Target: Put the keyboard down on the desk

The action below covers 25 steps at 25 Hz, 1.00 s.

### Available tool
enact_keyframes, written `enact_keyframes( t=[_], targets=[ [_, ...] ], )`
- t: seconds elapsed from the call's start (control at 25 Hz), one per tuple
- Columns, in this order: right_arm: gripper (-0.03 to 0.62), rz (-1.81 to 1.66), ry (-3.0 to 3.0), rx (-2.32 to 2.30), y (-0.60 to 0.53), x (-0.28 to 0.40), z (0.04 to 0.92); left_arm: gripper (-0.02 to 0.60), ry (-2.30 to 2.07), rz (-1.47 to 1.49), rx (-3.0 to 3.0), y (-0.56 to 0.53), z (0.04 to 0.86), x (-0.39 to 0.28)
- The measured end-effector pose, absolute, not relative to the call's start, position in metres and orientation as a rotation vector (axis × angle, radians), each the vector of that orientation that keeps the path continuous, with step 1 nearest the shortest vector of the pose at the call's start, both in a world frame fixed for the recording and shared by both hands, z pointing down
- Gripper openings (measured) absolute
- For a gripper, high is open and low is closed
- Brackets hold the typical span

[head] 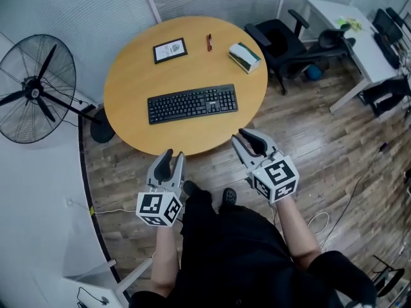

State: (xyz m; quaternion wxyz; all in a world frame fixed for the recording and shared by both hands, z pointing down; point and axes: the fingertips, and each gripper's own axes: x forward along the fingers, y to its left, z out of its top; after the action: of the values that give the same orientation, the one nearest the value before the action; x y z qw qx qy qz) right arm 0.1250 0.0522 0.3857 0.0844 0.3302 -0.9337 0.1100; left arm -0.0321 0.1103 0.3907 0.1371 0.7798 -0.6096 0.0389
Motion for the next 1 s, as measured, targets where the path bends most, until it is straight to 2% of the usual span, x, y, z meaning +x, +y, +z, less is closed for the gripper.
enact_keyframes(
  t=[0.16,0.32,0.6,1.0],
  targets=[
    [0.063,0.320,-2.837,0.956,0.060,0.118,0.369,0.094,-1.778,0.111,2.300,0.112,0.370,-0.027],
    [0.054,0.307,-2.856,0.940,0.062,0.114,0.362,0.049,-1.799,0.076,2.313,0.114,0.355,-0.030],
    [0.029,0.334,-2.864,0.926,0.069,0.112,0.359,0.009,-1.785,0.076,2.334,0.117,0.351,-0.028],
    [0.011,0.367,-2.853,0.907,0.082,0.118,0.366,0.000,-1.788,0.112,2.339,0.130,0.355,-0.024]
  ],
)
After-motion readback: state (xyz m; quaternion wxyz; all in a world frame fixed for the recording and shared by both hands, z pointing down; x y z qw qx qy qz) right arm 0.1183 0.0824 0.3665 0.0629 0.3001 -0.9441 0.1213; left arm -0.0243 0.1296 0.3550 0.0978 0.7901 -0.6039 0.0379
